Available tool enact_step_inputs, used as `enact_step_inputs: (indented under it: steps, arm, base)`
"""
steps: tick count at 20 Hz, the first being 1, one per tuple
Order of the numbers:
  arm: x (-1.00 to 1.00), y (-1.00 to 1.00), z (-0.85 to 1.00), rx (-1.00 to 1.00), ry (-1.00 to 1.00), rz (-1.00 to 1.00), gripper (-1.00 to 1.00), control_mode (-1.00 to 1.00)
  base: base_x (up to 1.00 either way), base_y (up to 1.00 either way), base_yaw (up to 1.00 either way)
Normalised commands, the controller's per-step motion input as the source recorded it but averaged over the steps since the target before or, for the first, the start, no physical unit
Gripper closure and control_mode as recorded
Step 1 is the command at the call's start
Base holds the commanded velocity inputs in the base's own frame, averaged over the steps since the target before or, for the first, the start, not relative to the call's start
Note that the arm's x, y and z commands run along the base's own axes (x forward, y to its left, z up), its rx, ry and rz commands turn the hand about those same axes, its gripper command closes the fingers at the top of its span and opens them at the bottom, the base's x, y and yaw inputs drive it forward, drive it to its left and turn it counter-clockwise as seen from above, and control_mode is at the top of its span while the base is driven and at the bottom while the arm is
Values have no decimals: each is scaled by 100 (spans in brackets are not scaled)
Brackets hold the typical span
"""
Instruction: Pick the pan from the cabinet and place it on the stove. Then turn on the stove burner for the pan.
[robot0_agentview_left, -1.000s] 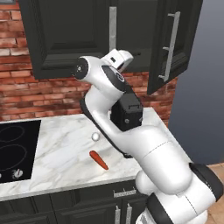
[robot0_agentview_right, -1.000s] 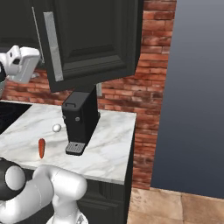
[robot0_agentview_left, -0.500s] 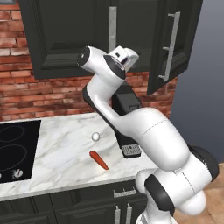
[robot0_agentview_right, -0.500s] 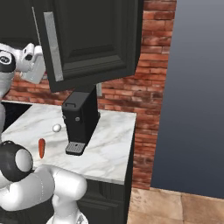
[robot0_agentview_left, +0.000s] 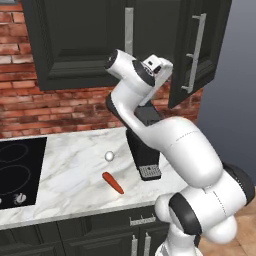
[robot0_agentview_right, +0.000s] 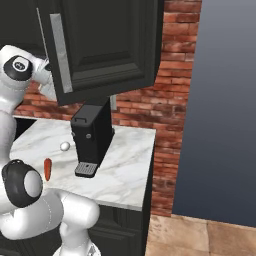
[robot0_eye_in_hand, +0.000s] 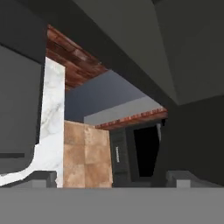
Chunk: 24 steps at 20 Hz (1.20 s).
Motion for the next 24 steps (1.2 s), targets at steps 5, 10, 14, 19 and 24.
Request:
enact_step_inputs:
  steps: [5, 10, 14, 19, 24]
  arm:
    - [-100, -91, -9, 2, -1, -19, -100, -100]
    - [-78, -85, -1, 1, 0, -18, -100, -100]
    - [-31, -84, 0, 1, 1, -16, -100, -100]
    - [-2, -86, -1, 4, 5, -12, -100, -100]
    - [0, -82, -7, 5, 8, -8, -100, -100]
  base:
    - [0, 0, 0]
    - [0, 0, 0]
    - [0, 0, 0]
    - [0, 0, 0]
    - [0, 0, 0]
